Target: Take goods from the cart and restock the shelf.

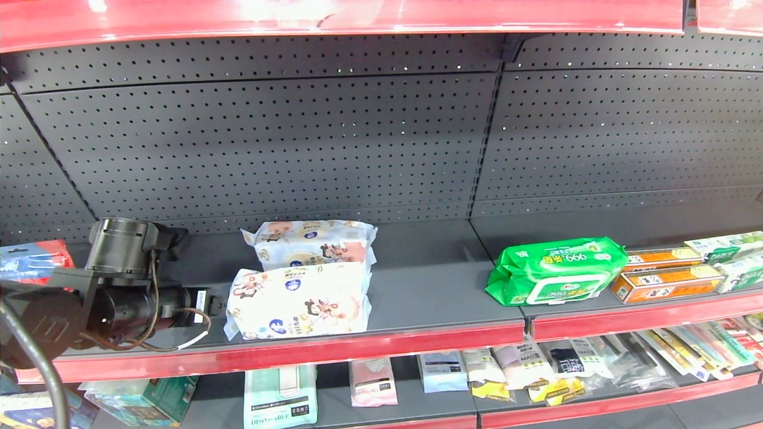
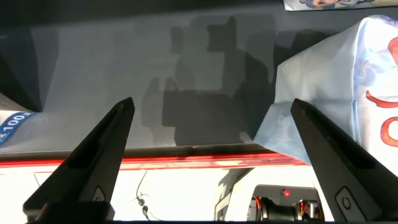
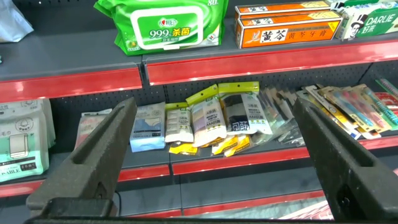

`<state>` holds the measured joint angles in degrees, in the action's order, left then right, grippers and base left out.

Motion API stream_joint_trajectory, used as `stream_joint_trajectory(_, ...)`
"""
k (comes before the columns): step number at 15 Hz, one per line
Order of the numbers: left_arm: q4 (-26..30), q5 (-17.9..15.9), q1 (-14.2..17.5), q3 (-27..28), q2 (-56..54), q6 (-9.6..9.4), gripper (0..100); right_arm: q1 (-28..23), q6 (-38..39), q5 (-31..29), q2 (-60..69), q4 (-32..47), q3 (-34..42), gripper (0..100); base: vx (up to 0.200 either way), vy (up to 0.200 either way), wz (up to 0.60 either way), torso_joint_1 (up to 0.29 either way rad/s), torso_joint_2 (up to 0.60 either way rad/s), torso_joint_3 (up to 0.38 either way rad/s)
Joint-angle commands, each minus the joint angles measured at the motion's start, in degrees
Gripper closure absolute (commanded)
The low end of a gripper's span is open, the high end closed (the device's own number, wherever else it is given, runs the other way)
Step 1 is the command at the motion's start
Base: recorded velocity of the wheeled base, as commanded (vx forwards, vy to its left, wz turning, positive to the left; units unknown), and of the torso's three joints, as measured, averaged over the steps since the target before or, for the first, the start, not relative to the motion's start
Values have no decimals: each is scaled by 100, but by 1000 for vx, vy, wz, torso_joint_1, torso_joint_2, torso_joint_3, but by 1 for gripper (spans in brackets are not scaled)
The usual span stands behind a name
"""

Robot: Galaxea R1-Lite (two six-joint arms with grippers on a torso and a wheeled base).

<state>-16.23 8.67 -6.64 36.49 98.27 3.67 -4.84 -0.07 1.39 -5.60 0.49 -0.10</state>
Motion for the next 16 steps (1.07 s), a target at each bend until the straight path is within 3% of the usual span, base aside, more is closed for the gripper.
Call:
stream_joint_trajectory(1, -3, 3, -4, -1, -9, 2, 0, 1, -1, 2, -3, 4, 1, 0, 0, 0, 0, 0, 0, 0)
stream_joint_trajectory(16, -21, 21, -91, 69, -18, 2, 0, 1, -1, 2, -3, 4, 1, 0, 0, 0, 0, 0, 0, 0)
